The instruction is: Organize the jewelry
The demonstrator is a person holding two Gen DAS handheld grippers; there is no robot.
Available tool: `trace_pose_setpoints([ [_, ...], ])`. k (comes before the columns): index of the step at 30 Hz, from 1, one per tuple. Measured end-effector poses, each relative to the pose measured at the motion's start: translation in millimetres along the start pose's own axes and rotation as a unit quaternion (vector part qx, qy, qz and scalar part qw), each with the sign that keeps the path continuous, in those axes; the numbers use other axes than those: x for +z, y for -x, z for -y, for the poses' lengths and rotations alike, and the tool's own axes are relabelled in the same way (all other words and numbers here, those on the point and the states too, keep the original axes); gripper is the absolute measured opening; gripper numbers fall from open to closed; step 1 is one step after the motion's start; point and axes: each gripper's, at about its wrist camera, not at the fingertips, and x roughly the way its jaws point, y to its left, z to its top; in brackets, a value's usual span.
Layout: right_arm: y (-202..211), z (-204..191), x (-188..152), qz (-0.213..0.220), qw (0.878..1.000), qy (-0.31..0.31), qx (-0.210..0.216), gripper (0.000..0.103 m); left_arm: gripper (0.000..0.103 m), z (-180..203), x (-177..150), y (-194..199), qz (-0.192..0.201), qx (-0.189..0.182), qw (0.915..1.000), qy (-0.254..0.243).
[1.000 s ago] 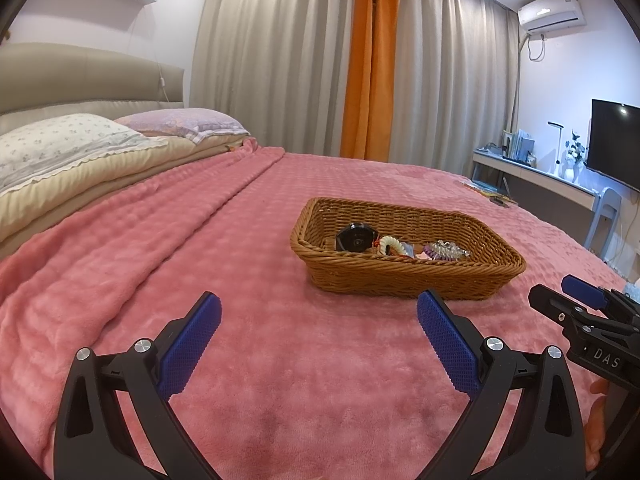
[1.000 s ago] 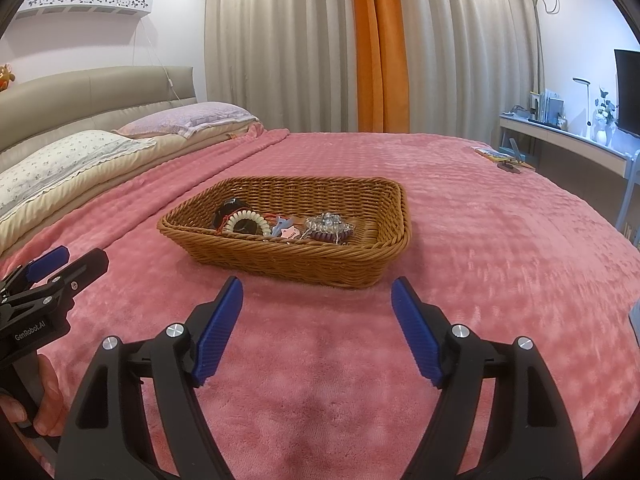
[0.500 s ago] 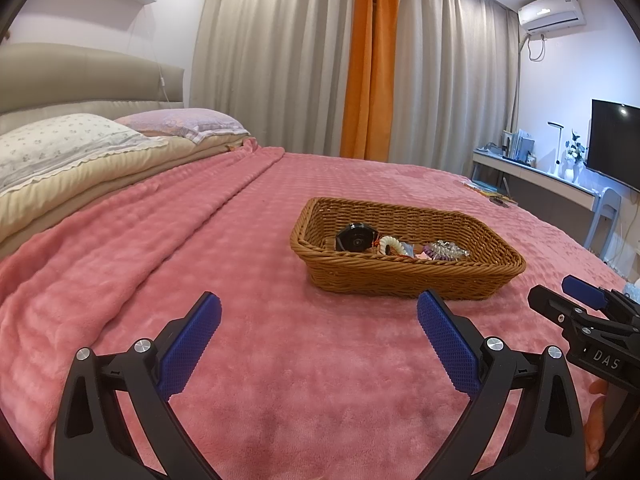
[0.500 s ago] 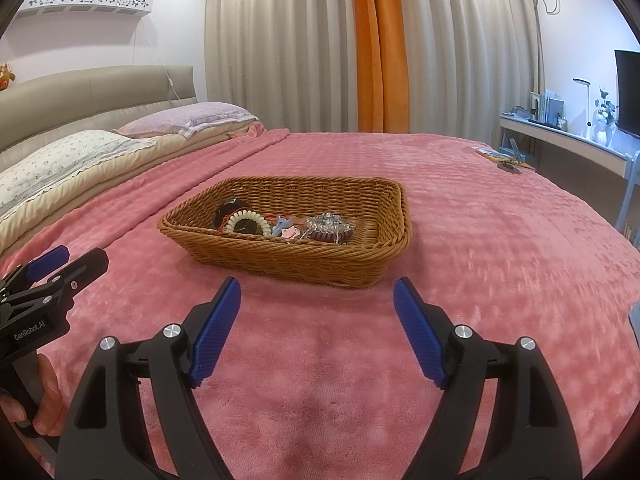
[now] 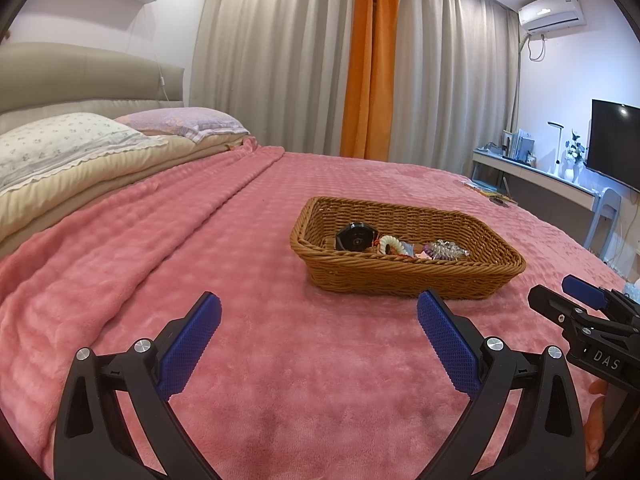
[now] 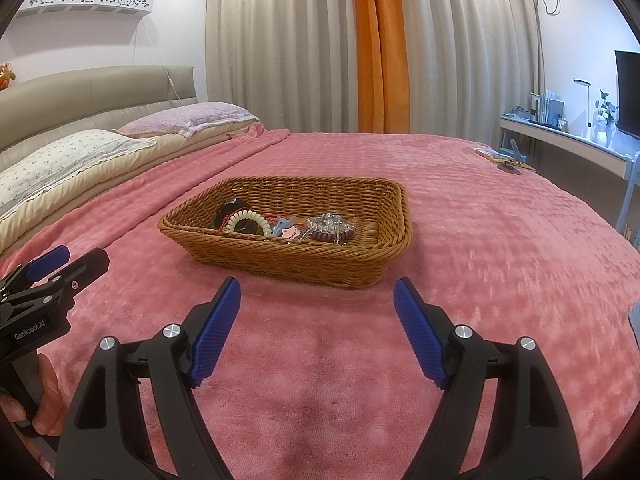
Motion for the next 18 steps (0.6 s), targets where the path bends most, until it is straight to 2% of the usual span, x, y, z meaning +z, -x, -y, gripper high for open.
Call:
trace_pose_setpoints([
  [12,-0.3,0.1,0.0,0.0,1.0,0.001,0.001,0.078,0.095,-0.7,-1.8,2.5,0.008,0.001,1.0,0.0],
  [18,-0.3,0.0,0.0,0.0,1.0,0.001,0.001,0.078,0.095,-3.2,-3.1,-0.7,-0.004,-0.005,1.0,0.007],
])
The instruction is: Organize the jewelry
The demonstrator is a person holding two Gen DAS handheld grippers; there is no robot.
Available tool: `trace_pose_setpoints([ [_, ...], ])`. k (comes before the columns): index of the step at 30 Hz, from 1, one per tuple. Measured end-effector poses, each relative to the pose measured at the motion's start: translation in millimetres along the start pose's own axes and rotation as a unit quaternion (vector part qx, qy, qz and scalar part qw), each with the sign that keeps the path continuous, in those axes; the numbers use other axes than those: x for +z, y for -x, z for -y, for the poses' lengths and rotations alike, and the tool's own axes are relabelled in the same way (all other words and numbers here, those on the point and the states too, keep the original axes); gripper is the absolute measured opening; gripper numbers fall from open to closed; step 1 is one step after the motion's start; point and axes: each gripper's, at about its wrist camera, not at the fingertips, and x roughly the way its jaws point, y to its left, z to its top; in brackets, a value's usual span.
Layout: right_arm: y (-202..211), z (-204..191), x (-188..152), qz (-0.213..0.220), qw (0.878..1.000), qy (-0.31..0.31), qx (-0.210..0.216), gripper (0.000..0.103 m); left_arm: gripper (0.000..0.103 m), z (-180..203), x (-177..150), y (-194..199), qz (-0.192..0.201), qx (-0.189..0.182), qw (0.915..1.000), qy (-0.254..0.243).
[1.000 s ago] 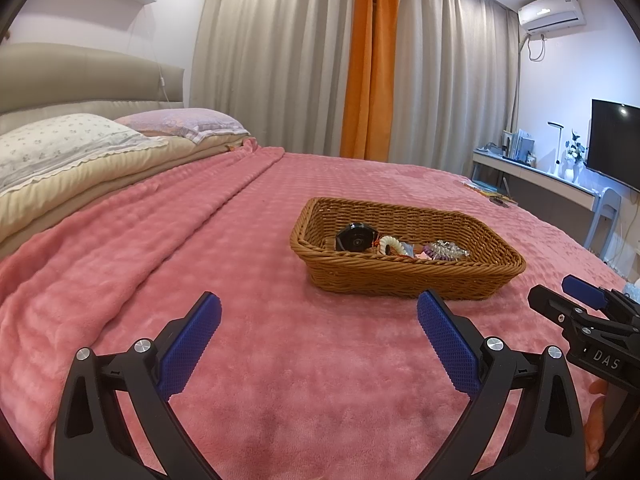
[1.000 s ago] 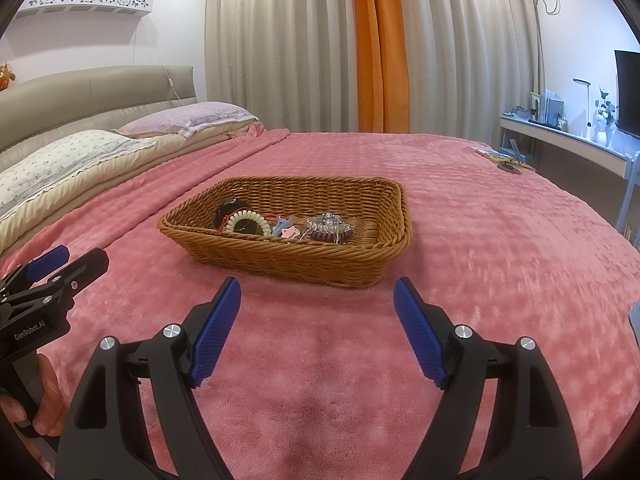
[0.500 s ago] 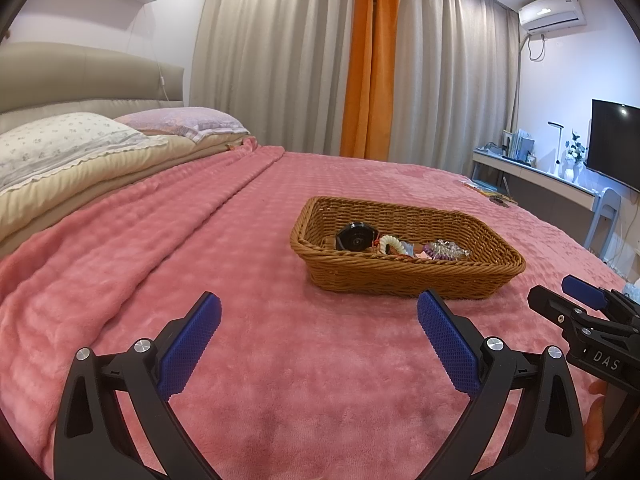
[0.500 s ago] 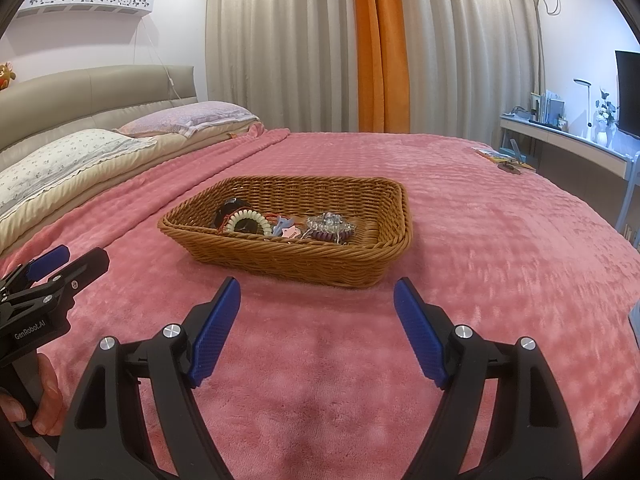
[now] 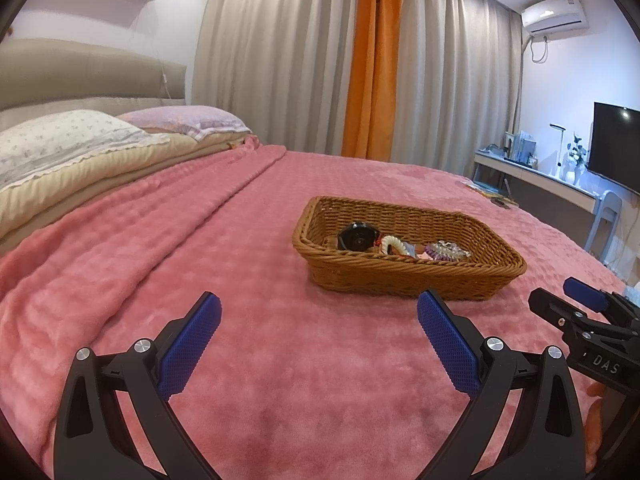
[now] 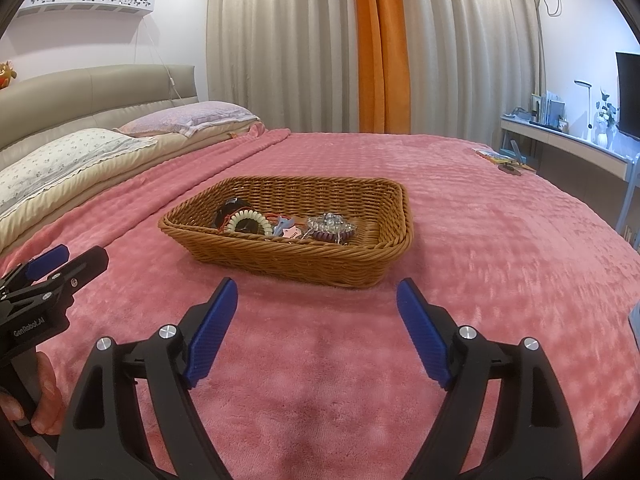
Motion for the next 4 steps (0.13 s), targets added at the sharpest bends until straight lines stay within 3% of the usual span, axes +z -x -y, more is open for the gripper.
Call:
trace_pose_setpoints([
  [4,0.2,0.0,-0.1,0.0,1.0,0.0,0.0,0.078,0.095,0.2,1.4,-1.0,0.0,0.002,1.0,-0.001],
])
